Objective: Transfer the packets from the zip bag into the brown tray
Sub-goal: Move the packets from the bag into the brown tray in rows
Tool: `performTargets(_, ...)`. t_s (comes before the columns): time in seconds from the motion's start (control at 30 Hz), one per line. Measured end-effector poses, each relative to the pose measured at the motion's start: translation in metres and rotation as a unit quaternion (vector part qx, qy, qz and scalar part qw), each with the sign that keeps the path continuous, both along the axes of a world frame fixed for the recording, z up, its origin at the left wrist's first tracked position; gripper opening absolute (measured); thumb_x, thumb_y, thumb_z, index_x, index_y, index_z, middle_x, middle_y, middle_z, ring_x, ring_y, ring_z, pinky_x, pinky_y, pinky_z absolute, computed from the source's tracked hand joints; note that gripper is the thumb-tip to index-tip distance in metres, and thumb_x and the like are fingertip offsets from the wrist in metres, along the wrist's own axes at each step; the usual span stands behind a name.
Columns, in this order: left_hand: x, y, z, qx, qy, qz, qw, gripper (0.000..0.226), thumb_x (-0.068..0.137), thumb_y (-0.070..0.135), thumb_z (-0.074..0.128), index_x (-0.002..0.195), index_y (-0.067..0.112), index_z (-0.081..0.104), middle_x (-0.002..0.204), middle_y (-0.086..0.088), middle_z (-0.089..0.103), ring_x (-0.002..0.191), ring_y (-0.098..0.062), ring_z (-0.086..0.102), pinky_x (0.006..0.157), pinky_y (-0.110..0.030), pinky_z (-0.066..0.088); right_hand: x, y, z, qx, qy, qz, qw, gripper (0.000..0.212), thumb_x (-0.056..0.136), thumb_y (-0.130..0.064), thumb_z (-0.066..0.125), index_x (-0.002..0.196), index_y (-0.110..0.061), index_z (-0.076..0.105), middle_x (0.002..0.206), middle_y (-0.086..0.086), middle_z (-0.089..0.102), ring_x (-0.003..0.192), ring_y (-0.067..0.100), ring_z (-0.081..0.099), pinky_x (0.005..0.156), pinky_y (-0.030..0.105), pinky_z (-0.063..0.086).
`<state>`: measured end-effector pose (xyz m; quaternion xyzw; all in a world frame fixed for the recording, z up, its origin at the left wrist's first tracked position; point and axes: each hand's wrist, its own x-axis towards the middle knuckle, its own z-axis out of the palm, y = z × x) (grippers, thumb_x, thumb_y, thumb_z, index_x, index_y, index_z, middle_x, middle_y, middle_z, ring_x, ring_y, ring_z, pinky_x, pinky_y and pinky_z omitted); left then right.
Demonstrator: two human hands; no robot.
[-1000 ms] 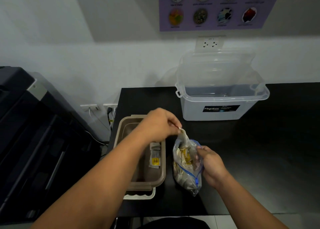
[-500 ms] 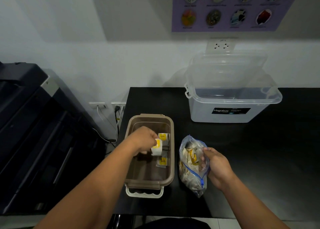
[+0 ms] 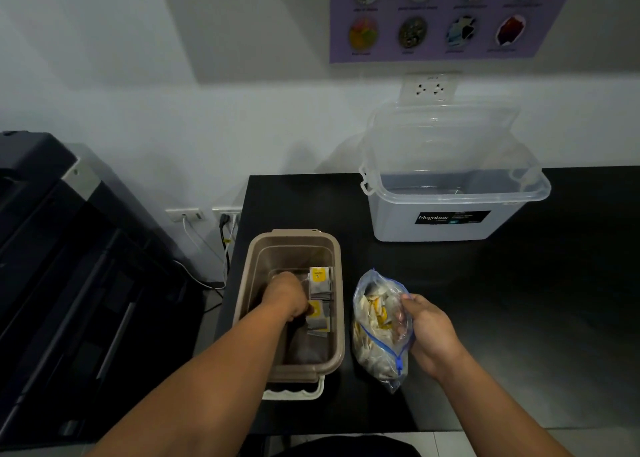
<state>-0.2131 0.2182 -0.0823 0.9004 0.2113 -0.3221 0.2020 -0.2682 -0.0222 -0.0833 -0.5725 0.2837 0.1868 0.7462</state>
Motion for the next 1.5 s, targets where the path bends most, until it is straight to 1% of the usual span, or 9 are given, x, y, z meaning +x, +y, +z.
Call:
performTargets(0.23,0.0,-0.005,-0.004,-0.013,0.007,0.023,1.0,0.031,0.079,0.028,0.085,0.093,0.008,0.066,0.079,-0.008,0.068,0.057,-0.016,0.062,0.048,-0.027,0.048,-0.002,0.001,0.001,0.01,-0.001,-0.006,1.0,0.02,0.108,-0.016,0.05,0.109,-0.004,0.066,0.09,0.014,0.079,0.085,0.029,0.077,0.076,0.043,0.06)
performTargets(0.5,0.005,-0.002,0.007,-0.037,0.001,0.03,0.999,0.032,0.077,0.028,0.086,0.1,0.012,0.07,0.085,-0.007,0.072,0.07,-0.018,0.07,0.065,-0.031,0.06,0.0,-0.001,-0.002,-0.002,0.0,0.014,1.0,0.022,0.108,-0.018,0.051,0.112,-0.003,0.066,0.095,0.016,0.079,0.085,0.029,0.078,0.072,0.041,0.06)
performTargets(0.67,-0.002,0.0,0.044,-0.005,-0.132,-0.002,0.991,0.011,0.087,0.023,0.075,0.097,0.021,0.07,0.099,0.0,0.07,0.099,-0.018,0.065,0.097,-0.039,0.052,0.001,-0.007,-0.003,0.0,-0.006,0.027,1.0,0.022,0.108,-0.019,0.05,0.114,-0.004,0.065,0.099,0.018,0.078,0.088,0.031,0.077,0.075,0.043,0.06)
performTargets(0.77,-0.012,-0.016,0.078,-0.074,-0.236,0.021,0.969,0.009,0.089,0.026,0.073,0.091,0.03,0.065,0.092,0.007,0.07,0.091,-0.011,0.066,0.092,-0.033,0.054,0.0,-0.013,-0.003,0.006,-0.009,0.034,0.999,0.02,0.108,-0.018,0.051,0.112,-0.005,0.065,0.103,0.02,0.077,0.086,0.029,0.076,0.073,0.042,0.06)
performTargets(0.87,-0.022,-0.052,0.107,-0.137,-0.293,-0.052,0.945,0.005,0.091,0.026,0.072,0.094,0.029,0.069,0.088,0.01,0.069,0.085,-0.003,0.065,0.079,-0.02,0.052,-0.001,-0.018,-0.002,0.007,-0.021,0.045,0.999,0.019,0.108,-0.018,0.051,0.108,-0.005,0.065,0.092,0.015,0.078,0.078,0.024,0.076,0.067,0.038,0.059)
performTargets(1.0,-0.023,-0.107,0.102,-0.133,-0.233,-0.215,0.939,0.01,0.09,0.023,0.072,0.099,0.023,0.076,0.093,0.009,0.072,0.089,-0.005,0.066,0.089,-0.025,0.053,-0.002,-0.025,-0.003,0.009,-0.04,0.047,0.998,0.018,0.108,-0.016,0.051,0.104,-0.004,0.064,0.089,0.015,0.074,0.079,0.025,0.072,0.073,0.04,0.058)
performTargets(1.1,-0.02,-0.139,0.073,-0.048,-0.122,-0.309,0.942,0.016,0.092,0.022,0.068,0.105,0.019,0.076,0.105,-0.001,0.072,0.097,-0.017,0.068,0.092,-0.035,0.055,-0.001,-0.034,-0.003,0.002,-0.051,0.057,0.997,0.018,0.107,-0.015,0.05,0.106,-0.003,0.064,0.09,0.017,0.074,0.083,0.029,0.071,0.076,0.043,0.058)
performTargets(1.2,-0.026,-0.152,0.047,0.01,-0.118,-0.365,0.923,0.021,0.093,0.02,0.061,0.109,0.009,0.07,0.112,-0.012,0.068,0.103,-0.03,0.064,0.086,-0.038,0.053,-0.002,-0.041,-0.003,0.003,-0.052,0.06,0.997,0.019,0.107,-0.012,0.049,0.11,-0.002,0.065,0.089,0.018,0.076,0.083,0.03,0.073,0.075,0.044,0.06)
performTargets(1.5,-0.03,-0.15,0.038,0.018,-0.118,-0.34,0.933,0.02,0.092,0.026,0.065,0.103,0.012,0.073,0.104,-0.008,0.07,0.099,-0.026,0.067,0.084,-0.036,0.055,-0.005,-0.051,-0.006,0.026,-0.053,0.072,0.996,0.019,0.106,-0.012,0.049,0.112,-0.004,0.065,0.093,0.017,0.078,0.083,0.029,0.076,0.073,0.042,0.059)
